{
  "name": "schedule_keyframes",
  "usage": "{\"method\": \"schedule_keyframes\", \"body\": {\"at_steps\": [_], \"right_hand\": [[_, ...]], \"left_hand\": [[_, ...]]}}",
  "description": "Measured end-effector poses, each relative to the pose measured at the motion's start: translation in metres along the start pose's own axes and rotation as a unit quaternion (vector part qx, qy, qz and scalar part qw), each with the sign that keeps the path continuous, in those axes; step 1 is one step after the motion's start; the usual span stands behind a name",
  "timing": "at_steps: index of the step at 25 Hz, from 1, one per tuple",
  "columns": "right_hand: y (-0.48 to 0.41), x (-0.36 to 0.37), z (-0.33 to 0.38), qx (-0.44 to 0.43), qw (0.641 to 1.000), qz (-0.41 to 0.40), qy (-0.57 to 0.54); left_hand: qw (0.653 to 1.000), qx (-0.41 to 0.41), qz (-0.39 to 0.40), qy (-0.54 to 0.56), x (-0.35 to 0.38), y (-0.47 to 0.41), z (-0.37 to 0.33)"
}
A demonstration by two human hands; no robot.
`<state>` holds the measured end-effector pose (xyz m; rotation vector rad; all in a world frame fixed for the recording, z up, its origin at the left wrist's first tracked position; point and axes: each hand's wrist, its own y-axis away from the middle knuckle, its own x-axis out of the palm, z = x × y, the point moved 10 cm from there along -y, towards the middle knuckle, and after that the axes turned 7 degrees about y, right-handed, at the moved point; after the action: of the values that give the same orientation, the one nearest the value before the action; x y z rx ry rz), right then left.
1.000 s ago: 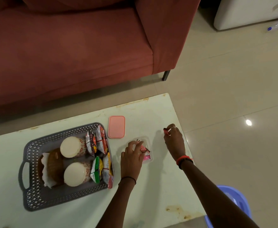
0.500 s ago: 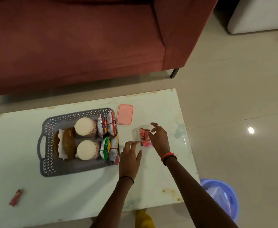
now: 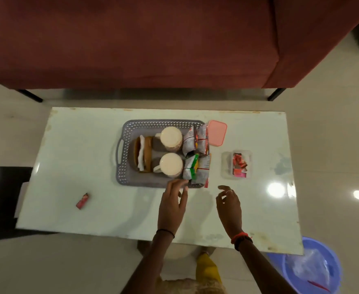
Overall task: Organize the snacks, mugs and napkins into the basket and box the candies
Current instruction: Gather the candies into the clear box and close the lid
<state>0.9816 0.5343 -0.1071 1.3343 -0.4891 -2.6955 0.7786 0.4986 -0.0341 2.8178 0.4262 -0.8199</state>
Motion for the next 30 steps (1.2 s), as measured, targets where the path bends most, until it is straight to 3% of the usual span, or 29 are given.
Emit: {"method": "schedule_keyframes", "body": {"at_steps": [8,13,17,23,27,30], "right_hand": [[0.067,0.132,0.119,-0.067,0.992,0.109,0.01],[0.078,0.192,0.167,-0.098,0.984,0.145,0.04],[0.08,0.21,0.164,-0.093,0.983,0.151,0.057],[0.067,0.182,0.119,-0.036,0.988,0.132,0.073],[0.049,0.144,0.077,0.015,0.991,0.111,0.069],[0.034,0.102,0.032,0.077,0.993,0.073,0.054]], "left_hand": [[0.973,-0.145,-0.156,-0.093,-0.197,0.042,0.165],[0.928,-0.284,-0.086,-0.224,-0.255,0.038,0.268],[0.92,-0.321,-0.022,-0.223,-0.259,0.027,0.323],[0.921,-0.304,-0.015,-0.244,-0.246,0.021,0.332],[0.905,-0.402,-0.039,-0.133,-0.238,0.029,0.341],[0.916,-0.394,-0.052,-0.047,-0.204,0.033,0.307]]}}
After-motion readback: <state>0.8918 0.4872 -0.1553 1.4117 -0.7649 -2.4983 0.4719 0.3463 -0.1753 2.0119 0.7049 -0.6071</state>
